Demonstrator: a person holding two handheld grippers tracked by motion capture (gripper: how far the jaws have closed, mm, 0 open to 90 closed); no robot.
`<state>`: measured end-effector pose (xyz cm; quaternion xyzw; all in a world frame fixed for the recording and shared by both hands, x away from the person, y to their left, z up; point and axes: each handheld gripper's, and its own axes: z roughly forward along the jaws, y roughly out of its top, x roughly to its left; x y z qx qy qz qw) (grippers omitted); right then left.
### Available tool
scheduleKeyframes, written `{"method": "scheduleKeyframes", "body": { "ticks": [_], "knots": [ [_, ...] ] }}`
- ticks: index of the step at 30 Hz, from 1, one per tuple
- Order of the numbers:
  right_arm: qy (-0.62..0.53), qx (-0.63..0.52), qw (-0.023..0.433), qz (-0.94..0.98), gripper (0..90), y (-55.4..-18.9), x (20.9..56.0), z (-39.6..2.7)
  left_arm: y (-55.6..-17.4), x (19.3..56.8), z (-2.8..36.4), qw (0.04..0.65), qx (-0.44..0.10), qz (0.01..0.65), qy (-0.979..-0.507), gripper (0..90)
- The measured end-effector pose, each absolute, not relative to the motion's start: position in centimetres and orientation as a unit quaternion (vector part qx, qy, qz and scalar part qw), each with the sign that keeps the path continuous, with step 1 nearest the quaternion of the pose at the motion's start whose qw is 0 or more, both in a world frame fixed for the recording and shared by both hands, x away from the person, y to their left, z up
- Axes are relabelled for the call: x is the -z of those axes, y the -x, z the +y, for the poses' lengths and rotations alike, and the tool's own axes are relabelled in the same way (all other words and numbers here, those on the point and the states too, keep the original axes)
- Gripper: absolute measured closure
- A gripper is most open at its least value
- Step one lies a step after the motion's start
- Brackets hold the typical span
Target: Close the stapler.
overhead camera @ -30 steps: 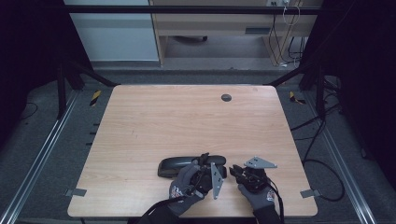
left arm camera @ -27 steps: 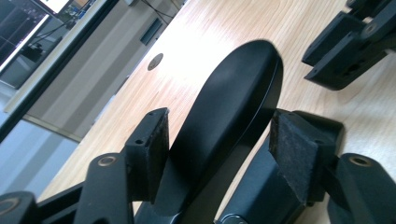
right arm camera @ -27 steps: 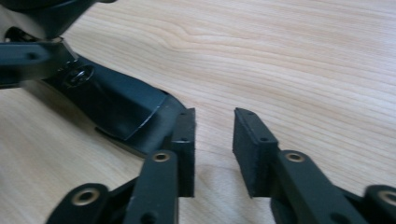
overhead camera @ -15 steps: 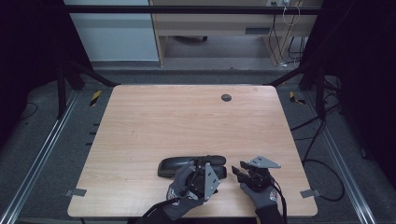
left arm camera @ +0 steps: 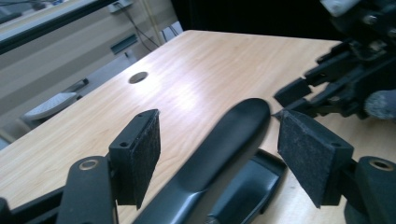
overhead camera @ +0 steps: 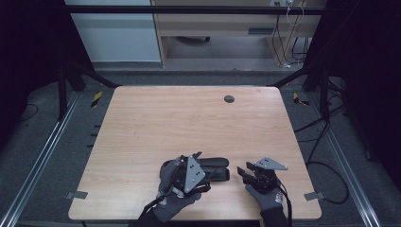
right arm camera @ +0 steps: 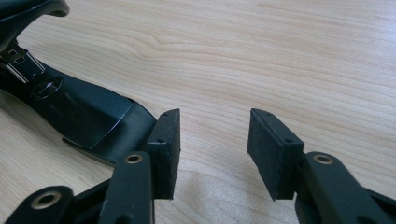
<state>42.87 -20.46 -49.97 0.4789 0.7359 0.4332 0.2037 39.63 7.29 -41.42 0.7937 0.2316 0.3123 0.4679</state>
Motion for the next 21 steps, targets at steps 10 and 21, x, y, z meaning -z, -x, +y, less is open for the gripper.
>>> {"method": "scheduleKeyframes", "body": {
  "ticks": [10,21],
  "knots": [
    [-0.480,-0.437,0.201,0.734,66.1,-42.8,49.6,-20.8,-40.8,41.1,12.1,0.479,-0.309,0.293,-0.767,31.0],
    [-0.472,-0.448,0.196,0.734,78.3,-42.9,48.5,-21.1,-41.7,41.1,18.0,0.481,-0.315,0.363,-0.733,32.7]
  ]
}}
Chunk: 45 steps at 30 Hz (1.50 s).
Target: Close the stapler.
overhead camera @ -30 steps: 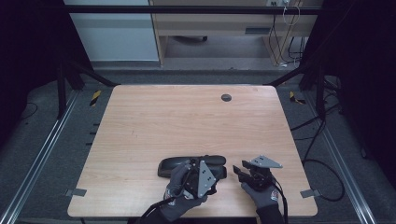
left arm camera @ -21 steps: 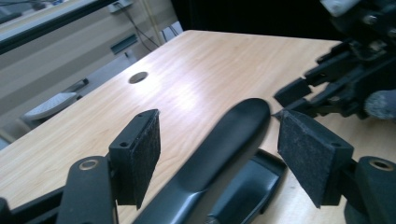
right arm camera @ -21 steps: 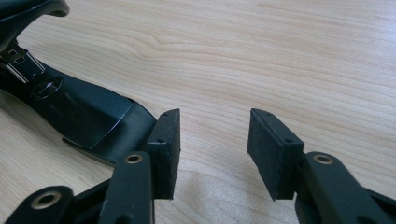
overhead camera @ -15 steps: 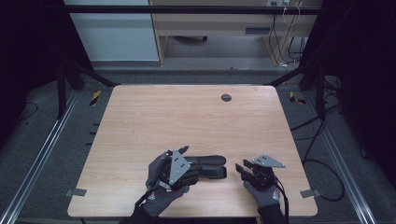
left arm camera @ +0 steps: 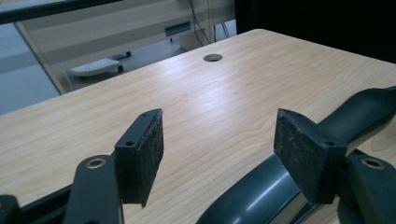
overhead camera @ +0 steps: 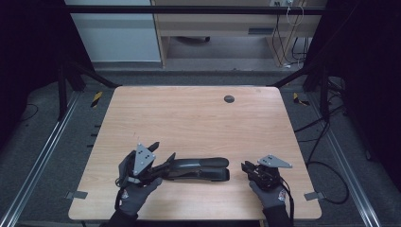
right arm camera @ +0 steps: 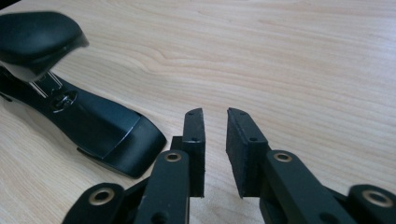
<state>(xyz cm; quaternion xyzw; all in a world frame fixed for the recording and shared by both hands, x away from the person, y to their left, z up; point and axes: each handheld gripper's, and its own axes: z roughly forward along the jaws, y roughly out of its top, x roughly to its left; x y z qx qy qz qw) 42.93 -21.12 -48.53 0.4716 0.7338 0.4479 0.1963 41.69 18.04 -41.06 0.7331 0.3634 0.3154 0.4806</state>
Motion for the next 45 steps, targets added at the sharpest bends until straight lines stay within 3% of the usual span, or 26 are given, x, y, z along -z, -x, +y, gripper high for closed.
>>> {"method": "scheduleKeyframes", "body": {
  "ticks": [9,27,45],
  "knots": [
    [-0.462,-0.463,0.197,0.731,90.0,-43.0,47.0,-21.3,-42.0,42.8,21.9,0.458,-0.317,0.406,-0.724,33.9],
    [-0.388,-0.526,0.162,0.739,90.0,-42.4,42.7,-17.4,-42.3,46.0,25.4,0.411,-0.319,0.456,-0.722,40.4],
    [-0.400,-0.496,0.146,0.756,90.0,-42.4,45.4,-16.5,-42.6,46.9,26.1,0.400,-0.317,0.471,-0.720,41.8]
  ]
}}
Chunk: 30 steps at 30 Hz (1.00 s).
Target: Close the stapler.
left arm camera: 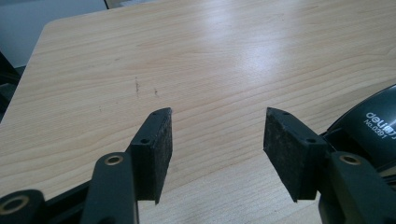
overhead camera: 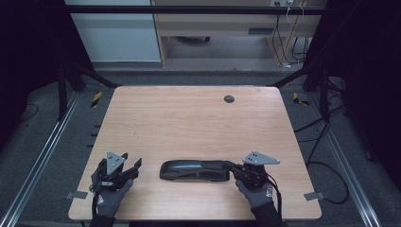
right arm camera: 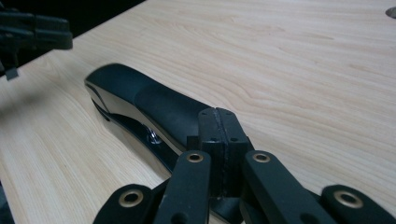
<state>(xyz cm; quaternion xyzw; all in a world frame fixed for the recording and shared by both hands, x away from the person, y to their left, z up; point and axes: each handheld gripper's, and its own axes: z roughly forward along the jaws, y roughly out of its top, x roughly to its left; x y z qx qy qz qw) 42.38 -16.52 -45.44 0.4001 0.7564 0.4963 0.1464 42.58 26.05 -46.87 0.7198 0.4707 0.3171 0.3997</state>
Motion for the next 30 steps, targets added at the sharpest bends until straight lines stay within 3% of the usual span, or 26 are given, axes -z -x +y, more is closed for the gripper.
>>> {"method": "scheduleKeyframes", "body": {
  "ticks": [30],
  "knots": [
    [-0.402,-0.498,0.157,0.752,90.0,-42.08,45.80,-16.44,-42.54,46.79,26.20,0.399,-0.323,0.472,-0.716,41.9]
  ]
}}
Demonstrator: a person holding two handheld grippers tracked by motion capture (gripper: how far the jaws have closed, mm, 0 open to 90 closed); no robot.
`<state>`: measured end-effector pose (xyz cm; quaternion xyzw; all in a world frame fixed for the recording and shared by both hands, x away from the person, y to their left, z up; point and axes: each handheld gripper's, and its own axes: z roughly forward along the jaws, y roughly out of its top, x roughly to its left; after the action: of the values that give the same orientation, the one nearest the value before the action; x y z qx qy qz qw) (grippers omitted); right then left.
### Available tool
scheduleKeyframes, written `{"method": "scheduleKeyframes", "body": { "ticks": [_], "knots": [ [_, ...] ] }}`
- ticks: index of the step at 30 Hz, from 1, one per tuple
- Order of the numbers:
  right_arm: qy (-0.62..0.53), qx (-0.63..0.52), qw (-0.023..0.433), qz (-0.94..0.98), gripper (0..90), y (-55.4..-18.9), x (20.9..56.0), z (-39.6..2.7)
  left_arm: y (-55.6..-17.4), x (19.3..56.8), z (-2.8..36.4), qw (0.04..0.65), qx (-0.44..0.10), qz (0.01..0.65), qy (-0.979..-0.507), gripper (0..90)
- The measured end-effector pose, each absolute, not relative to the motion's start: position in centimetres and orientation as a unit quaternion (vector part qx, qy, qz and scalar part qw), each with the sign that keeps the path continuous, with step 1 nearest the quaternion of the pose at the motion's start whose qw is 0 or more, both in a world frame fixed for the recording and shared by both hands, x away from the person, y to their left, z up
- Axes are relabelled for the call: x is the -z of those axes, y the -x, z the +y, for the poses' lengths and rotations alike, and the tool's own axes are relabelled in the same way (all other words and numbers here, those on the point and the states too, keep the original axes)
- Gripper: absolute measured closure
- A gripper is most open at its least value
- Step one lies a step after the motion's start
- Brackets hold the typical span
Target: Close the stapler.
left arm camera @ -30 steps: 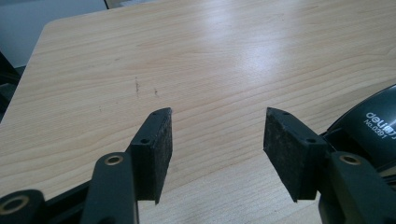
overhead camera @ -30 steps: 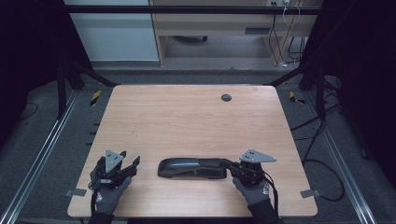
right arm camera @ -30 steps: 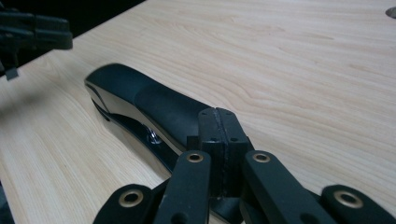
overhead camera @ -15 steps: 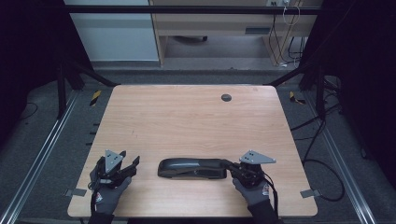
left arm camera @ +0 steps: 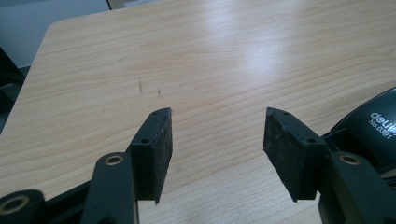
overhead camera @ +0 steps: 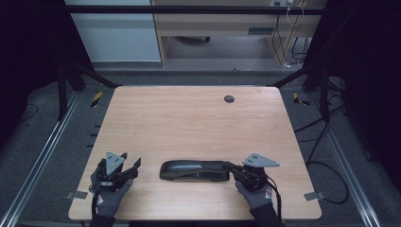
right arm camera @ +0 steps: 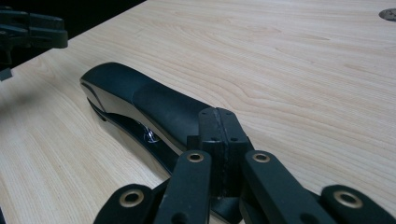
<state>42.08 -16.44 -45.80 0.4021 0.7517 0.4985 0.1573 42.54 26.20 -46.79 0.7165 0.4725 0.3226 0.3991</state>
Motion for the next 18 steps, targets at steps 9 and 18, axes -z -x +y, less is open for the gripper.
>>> {"method": "scheduleKeyframes", "body": {
  "ticks": [9,18],
  "knots": [
    [-0.401,-0.498,0.151,0.753,90.0,-42.25,45.85,-16.54,-42.56,46.81,26.17,0.399,-0.323,0.473,-0.717,41.8],
    [-0.397,-0.507,0.168,0.747,90.0,-42.30,45.02,-16.11,-42.59,46.95,26.13,0.395,-0.322,0.471,-0.719,41.8]
  ]
}}
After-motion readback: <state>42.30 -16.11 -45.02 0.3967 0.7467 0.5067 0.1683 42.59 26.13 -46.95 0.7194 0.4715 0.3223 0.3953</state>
